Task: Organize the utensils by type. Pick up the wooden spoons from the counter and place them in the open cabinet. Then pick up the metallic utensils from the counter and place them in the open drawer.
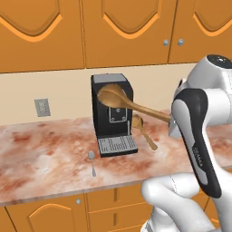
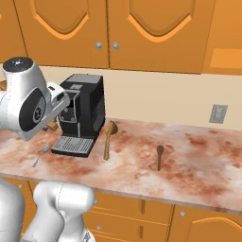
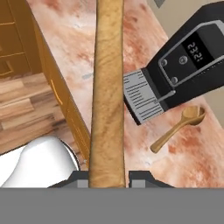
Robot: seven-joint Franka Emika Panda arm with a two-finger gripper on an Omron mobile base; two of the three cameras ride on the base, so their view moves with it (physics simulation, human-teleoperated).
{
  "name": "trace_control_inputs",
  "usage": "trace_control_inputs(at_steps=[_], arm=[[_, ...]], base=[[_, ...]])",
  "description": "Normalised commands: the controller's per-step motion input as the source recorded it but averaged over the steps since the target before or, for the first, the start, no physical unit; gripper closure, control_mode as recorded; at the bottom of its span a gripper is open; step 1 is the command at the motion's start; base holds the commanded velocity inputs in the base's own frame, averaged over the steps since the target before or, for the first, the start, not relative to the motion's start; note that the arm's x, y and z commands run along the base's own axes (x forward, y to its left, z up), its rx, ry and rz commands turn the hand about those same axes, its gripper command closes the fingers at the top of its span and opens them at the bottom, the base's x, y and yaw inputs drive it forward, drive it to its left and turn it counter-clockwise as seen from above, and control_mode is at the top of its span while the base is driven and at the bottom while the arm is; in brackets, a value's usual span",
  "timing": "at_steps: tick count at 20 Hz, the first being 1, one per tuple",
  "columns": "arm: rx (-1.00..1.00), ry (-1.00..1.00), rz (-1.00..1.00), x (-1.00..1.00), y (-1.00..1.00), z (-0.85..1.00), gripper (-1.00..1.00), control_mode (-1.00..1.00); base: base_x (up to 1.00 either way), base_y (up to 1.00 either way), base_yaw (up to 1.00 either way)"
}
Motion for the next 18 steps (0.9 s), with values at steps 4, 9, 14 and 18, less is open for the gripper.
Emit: trace_control_inputs(at_steps=[4,9,14,18], arm=[[0.00,0.02,-0.02,0.00,0.04,-0.04,1.00,1.00],[0.00,0.00,0.00,0.00,0.00,0.00,1.00,1.00],[0.00,0.00,0.00,0.00,0.00,0.00,1.00,1.00],[0.00,0.00,0.00,0.00,0.00,0.00,1.00,1.00]], base=[[0.00,0.00,0.00],[-0.09,-0.08,-0.03],[-0.55,-0.62,-0.05],[-0.52,-0.62,-0.10]])
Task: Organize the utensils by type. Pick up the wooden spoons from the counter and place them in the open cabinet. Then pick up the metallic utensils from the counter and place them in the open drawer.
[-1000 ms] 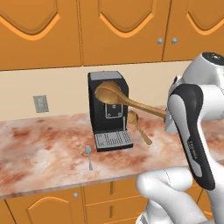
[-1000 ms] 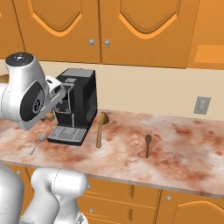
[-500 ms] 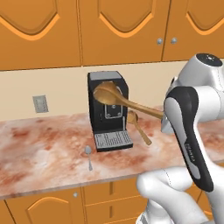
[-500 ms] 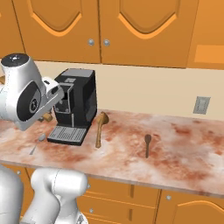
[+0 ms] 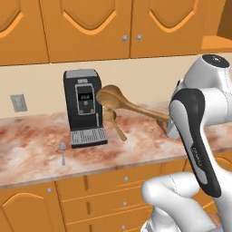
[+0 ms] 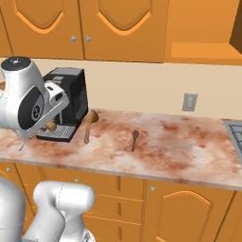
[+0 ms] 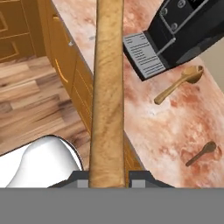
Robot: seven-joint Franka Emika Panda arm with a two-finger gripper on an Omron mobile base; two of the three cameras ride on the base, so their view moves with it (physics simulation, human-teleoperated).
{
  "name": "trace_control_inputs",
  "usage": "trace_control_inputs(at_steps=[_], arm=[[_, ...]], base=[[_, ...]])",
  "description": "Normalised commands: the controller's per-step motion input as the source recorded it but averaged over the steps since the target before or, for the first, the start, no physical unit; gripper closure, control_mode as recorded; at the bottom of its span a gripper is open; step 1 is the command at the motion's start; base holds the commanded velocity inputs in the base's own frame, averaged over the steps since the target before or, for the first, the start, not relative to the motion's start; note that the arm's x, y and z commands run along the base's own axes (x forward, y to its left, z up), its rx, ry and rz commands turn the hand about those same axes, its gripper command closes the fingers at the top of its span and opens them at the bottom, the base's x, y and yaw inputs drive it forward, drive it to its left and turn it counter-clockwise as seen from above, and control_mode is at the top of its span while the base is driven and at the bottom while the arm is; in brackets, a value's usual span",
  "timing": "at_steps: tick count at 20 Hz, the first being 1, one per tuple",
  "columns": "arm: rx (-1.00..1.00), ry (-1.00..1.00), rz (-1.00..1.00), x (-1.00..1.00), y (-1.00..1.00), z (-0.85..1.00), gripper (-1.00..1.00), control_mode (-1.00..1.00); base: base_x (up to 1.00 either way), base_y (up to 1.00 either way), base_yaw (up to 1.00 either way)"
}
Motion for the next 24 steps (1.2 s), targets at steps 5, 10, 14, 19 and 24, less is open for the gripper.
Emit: trace_control_inputs(at_steps=[5,10,14,19,24], arm=[[0.00,0.00,0.00,0.00,0.00,0.00,1.00,1.00],[0.00,0.00,0.00,0.00,0.00,0.00,1.00,1.00],[0.00,0.00,0.00,0.00,0.00,0.00,1.00,1.00],[0.00,0.00,0.00,0.00,0.00,0.00,1.00,1.00],[0.00,0.00,0.00,0.00,0.00,0.00,1.00,1.00]], base=[[-0.36,-0.75,-0.15],[0.00,-0.66,-0.02],[0.00,-0.64,0.00],[0.00,-0.65,0.00],[0.10,-0.44,0.00]])
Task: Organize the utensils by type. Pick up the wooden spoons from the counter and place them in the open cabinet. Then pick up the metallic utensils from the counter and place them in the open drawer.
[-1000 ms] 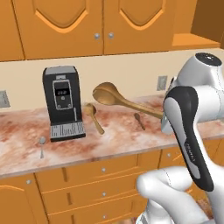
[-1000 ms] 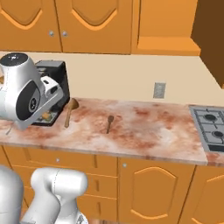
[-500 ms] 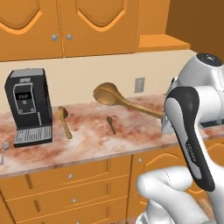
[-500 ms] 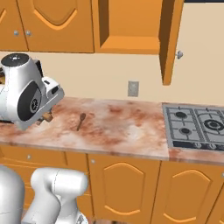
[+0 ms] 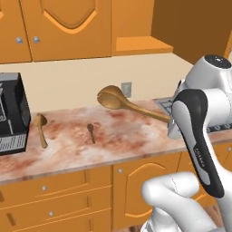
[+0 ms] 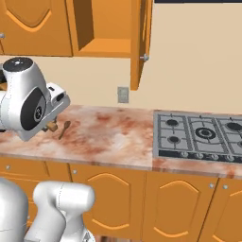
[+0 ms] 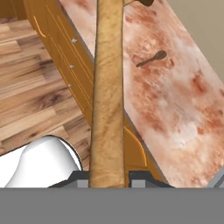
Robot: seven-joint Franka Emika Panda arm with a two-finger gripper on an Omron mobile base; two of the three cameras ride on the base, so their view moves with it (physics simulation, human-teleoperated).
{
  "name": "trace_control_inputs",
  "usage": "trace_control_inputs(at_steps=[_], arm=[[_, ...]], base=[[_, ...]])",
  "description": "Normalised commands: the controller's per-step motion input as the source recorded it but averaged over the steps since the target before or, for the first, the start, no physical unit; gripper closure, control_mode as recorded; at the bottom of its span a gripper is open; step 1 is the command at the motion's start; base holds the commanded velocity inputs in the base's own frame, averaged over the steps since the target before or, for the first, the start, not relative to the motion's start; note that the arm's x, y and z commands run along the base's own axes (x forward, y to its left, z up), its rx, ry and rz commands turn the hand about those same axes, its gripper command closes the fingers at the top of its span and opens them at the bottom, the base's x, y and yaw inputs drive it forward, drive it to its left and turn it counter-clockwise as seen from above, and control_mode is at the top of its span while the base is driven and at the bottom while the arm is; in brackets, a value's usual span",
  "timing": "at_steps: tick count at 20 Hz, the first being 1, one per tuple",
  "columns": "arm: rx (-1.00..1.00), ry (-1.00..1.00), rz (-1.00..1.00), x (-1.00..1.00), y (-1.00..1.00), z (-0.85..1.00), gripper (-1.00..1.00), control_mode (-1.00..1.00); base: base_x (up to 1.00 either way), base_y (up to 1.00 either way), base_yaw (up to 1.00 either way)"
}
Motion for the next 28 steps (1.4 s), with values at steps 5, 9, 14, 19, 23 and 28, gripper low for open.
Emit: trace_control_inputs(at_steps=[5,9,14,19,23,28], arm=[[0.00,0.00,0.00,0.00,0.00,0.00,1.00,1.00],[0.00,0.00,0.00,0.00,0.00,0.00,1.00,1.00],[0.00,0.00,0.00,0.00,0.00,0.00,1.00,1.00],[0.00,0.00,0.00,0.00,0.00,0.00,1.00,1.00],[0.00,0.00,0.00,0.00,0.00,0.00,1.00,1.00],[0.00,0.00,0.00,0.00,0.00,0.00,1.00,1.00]], base=[[0.21,-0.34,0.00],[0.33,-0.38,0.00],[0.51,-0.03,0.00],[0.40,0.00,-0.01],[0.46,0.00,-0.02],[0.50,0.00,-0.15]])
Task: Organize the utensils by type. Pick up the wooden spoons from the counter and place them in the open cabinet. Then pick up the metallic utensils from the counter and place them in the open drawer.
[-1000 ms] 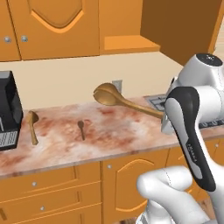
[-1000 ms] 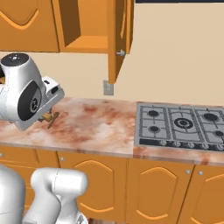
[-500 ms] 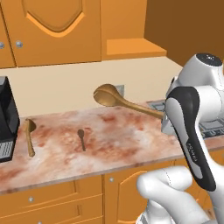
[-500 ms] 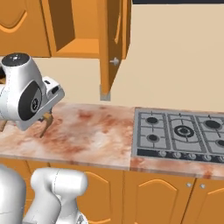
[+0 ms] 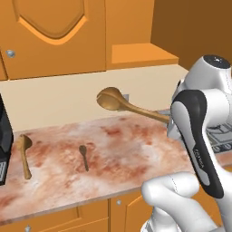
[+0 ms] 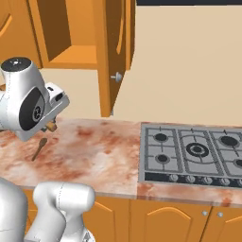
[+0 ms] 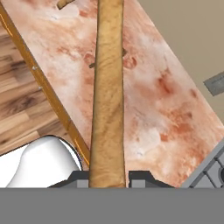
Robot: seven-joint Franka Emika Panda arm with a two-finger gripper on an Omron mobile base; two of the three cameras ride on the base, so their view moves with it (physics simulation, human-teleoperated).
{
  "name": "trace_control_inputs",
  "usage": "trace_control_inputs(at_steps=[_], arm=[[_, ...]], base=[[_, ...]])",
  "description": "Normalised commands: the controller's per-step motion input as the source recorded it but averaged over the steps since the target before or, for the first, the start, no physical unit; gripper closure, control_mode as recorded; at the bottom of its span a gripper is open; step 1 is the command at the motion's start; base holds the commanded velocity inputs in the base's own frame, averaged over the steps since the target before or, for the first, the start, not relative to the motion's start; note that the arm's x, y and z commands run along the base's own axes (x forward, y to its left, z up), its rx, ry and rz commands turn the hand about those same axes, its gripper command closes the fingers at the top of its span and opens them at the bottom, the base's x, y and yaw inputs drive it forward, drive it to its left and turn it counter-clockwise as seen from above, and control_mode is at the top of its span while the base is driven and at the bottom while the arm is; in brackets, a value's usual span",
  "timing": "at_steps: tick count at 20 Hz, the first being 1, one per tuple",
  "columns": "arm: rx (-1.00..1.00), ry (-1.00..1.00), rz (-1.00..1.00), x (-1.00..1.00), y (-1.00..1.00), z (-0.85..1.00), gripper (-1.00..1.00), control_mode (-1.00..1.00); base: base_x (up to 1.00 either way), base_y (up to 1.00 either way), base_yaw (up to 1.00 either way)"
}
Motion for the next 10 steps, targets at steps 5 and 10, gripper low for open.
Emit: trace_control_inputs(at_steps=[5,10], arm=[[0.00,0.00,0.00,0.00,0.00,0.00,1.00,1.00],[0.00,0.00,0.00,0.00,0.00,0.00,1.00,1.00]], base=[[0.51,0.00,-0.11],[0.46,0.00,-0.09]])
